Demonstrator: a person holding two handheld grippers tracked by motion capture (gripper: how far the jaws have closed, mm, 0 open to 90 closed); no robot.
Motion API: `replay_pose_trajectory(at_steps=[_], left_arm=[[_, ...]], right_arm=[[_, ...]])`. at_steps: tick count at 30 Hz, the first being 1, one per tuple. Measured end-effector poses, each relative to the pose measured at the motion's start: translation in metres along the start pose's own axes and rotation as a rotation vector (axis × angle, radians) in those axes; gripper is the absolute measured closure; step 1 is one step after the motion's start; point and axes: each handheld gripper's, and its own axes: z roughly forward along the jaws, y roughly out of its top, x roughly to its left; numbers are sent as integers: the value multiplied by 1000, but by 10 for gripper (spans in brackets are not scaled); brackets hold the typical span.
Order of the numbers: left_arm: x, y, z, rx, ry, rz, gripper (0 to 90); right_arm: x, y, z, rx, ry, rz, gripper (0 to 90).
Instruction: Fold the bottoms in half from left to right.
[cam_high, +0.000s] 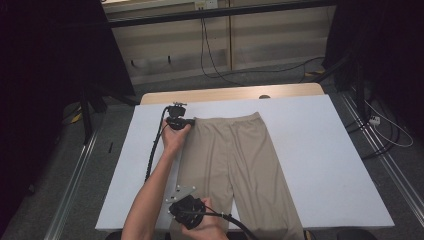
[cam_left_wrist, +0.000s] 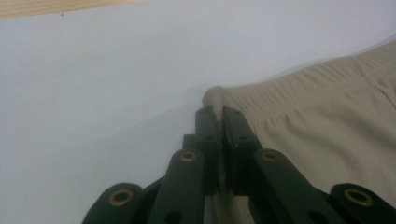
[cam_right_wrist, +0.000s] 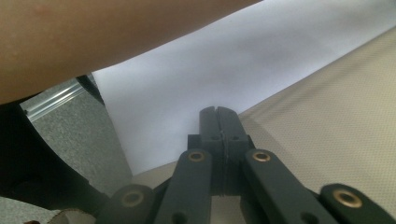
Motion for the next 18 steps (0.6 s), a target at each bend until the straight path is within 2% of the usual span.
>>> replay_pose_trajectory(at_steps=[3,8,11,12,13,14,17,18], left_arm=[[0,1,-3,-16,-22,-5,862],[1,4,-7,-28,-23,-32,864],[0,4,-7,-28,-20,-37,864],[0,4,-6,-27,-15,-37,864],[0,4,-6,-27,-15,-37,864],[0,4,-6,-25,-15,-37,863],[1,3,-4,-25,-14,-38,863],[2,3,-4,-20,-14,-39,863]], right_arm=[[-1,0,-3,-12,10,7,900],[-2,2,-12,-41,25,32,900],[-5,3,-15,-32,40,41,900],[-9,0,-14,-15,16,49,889],[-9,0,-14,-15,16,49,889],[-10,-6,-14,-6,-7,35,751],[-8,-11,-15,-10,-17,33,721],[-3,-13,-16,-6,-23,23,649]])
